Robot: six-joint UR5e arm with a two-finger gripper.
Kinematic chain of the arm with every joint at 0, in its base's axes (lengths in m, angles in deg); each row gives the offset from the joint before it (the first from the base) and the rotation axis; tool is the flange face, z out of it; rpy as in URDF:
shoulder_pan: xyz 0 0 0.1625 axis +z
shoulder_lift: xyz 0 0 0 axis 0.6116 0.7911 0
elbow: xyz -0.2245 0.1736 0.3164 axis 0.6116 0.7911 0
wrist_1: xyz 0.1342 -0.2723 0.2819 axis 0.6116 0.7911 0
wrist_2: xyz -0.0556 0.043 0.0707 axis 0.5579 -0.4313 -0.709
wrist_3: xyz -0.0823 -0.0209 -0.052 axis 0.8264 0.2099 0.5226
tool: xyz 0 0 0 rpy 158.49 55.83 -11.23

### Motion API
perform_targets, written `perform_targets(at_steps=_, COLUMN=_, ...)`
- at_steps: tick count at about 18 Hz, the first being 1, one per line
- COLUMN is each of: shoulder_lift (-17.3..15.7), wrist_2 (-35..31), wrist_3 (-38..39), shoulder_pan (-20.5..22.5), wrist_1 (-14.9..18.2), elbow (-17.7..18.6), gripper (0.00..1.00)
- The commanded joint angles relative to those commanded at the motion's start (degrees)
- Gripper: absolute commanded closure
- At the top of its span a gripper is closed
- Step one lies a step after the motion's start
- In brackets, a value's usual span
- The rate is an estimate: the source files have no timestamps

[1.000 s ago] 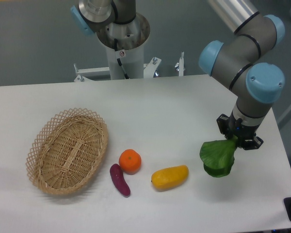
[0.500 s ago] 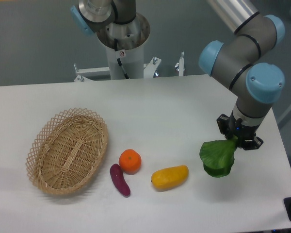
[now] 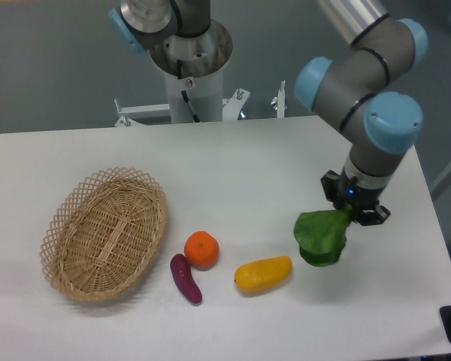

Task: Place the green vegetable on the table
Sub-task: 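Carry the bok choy toward the orange and lower it to the table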

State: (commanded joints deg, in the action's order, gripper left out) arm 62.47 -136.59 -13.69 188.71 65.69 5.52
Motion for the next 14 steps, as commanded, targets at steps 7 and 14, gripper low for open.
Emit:
perform_targets(at_steps=7, shoulder_lift=-8.4, wrist_2=-0.3, wrist_3=-1.8, shoulder_pan=-2.4, wrist_1=-5.3, elbow=15.0, gripper=0.68)
perform_targets(at_steps=14, shoulder_lift=-13.5, wrist_2=0.0, wrist_3=-5.1, shoulder_pan=-4.1, wrist_1=-5.3, elbow=23.8, gripper=0.62)
